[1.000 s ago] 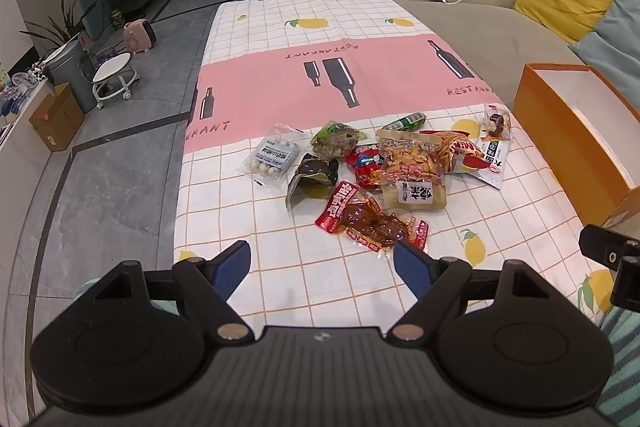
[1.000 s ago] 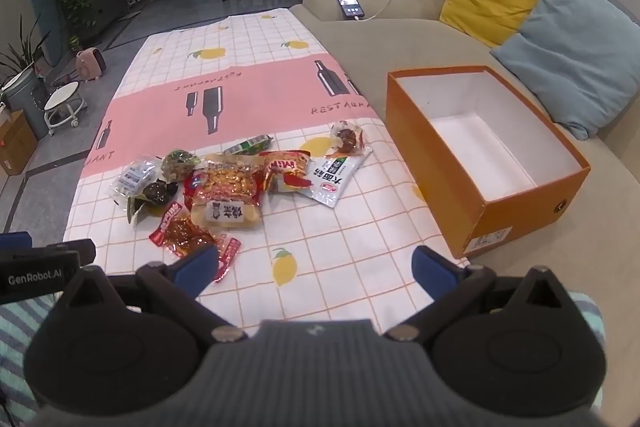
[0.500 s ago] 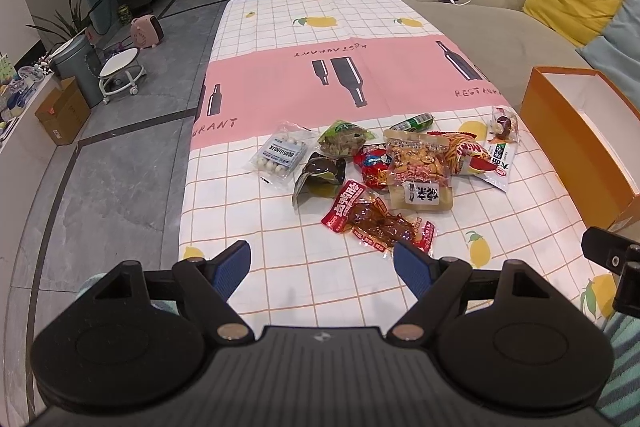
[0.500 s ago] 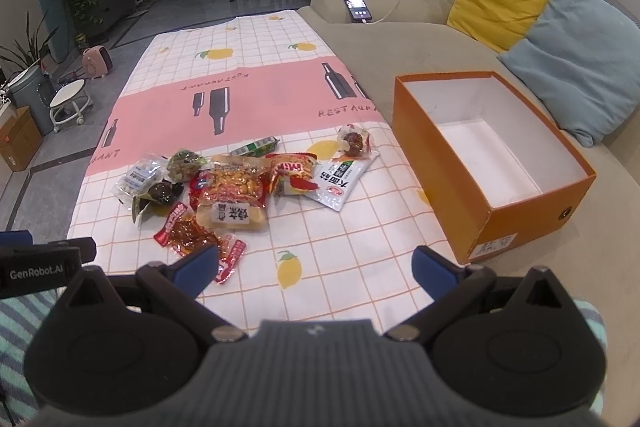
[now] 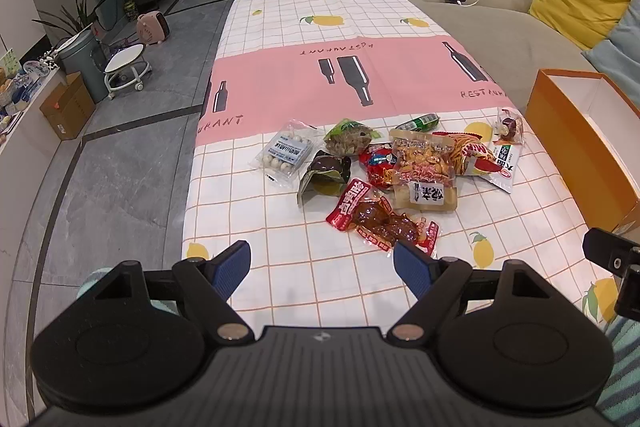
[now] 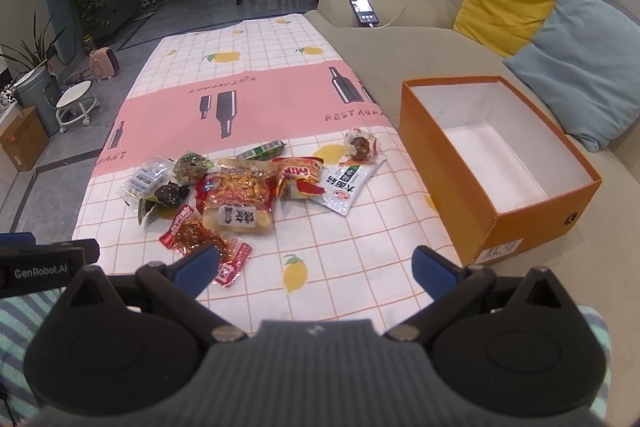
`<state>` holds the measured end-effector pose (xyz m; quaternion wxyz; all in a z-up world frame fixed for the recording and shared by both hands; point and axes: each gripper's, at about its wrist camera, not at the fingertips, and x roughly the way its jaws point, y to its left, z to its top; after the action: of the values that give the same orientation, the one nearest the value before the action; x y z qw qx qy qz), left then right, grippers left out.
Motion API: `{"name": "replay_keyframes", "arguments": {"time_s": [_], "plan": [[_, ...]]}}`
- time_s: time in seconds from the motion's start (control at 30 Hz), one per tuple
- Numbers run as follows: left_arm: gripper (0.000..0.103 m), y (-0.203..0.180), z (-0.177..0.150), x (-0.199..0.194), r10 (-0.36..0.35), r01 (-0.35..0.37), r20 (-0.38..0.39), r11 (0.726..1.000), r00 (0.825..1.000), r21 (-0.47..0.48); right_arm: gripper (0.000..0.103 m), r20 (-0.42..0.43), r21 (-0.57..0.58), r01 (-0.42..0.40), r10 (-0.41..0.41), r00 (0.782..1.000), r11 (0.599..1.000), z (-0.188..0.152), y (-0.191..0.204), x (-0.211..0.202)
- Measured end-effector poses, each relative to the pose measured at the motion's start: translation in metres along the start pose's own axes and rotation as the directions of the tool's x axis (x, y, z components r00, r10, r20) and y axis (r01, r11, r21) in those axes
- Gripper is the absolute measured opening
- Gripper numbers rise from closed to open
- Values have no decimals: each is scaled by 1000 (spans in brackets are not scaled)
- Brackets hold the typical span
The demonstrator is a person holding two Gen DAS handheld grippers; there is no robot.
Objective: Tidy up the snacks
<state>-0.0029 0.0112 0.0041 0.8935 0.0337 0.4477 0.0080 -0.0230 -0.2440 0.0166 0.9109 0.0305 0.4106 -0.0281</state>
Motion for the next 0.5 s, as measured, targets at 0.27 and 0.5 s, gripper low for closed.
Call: {"name": "replay_keyframes", "arguments": {"time_s": [0.27, 0.5], "plan": [[95, 1, -1, 0, 1, -1, -3, 1000, 1000, -6, 99, 0, -4, -3, 3, 1000, 1000, -1, 1, 0], [95, 2, -2, 1, 1, -1, -6, 1000, 1000, -13, 99, -2, -11, -7, 7, 1000, 1000, -1, 4, 1]]}}
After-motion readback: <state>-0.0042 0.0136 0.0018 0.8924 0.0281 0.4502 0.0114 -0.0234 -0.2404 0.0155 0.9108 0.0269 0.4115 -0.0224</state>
